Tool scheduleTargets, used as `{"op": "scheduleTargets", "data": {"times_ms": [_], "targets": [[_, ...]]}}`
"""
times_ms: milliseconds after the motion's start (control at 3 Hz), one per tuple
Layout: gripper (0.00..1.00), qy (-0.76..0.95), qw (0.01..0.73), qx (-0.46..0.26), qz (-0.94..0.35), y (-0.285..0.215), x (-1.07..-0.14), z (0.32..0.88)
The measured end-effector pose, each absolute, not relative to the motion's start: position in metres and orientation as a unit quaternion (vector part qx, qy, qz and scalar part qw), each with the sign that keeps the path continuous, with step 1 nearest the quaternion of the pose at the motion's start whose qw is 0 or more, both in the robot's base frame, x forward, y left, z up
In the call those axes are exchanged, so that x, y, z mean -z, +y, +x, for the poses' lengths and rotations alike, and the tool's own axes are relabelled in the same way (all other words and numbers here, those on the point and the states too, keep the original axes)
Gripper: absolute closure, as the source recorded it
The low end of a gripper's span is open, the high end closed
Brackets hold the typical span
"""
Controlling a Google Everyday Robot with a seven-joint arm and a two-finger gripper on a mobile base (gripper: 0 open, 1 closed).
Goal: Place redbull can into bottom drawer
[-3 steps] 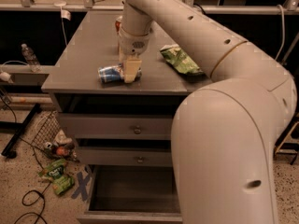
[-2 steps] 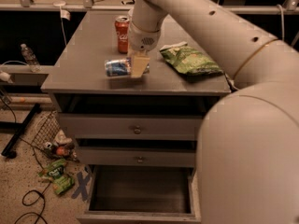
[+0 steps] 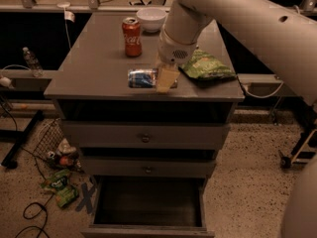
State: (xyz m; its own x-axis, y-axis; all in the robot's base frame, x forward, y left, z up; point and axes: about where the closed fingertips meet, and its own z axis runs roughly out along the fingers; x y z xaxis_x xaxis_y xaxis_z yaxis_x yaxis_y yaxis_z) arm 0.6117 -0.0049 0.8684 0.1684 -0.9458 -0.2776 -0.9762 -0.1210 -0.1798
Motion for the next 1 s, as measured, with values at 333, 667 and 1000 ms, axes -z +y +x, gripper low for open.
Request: {"op": "scheduleTargets", "data": {"times_ms": [333, 667, 1000], "targets": [[1.00, 0.660, 0.141, -0.092, -0.732, -0.021, -0.834, 0.577], [1.00, 0.660, 0.141, -0.092, -0.732, -0.021, -0.834, 0.577], [1.00, 0.671, 0.143, -0.090, -0.722, -0.025, -0.829, 0.559]]}}
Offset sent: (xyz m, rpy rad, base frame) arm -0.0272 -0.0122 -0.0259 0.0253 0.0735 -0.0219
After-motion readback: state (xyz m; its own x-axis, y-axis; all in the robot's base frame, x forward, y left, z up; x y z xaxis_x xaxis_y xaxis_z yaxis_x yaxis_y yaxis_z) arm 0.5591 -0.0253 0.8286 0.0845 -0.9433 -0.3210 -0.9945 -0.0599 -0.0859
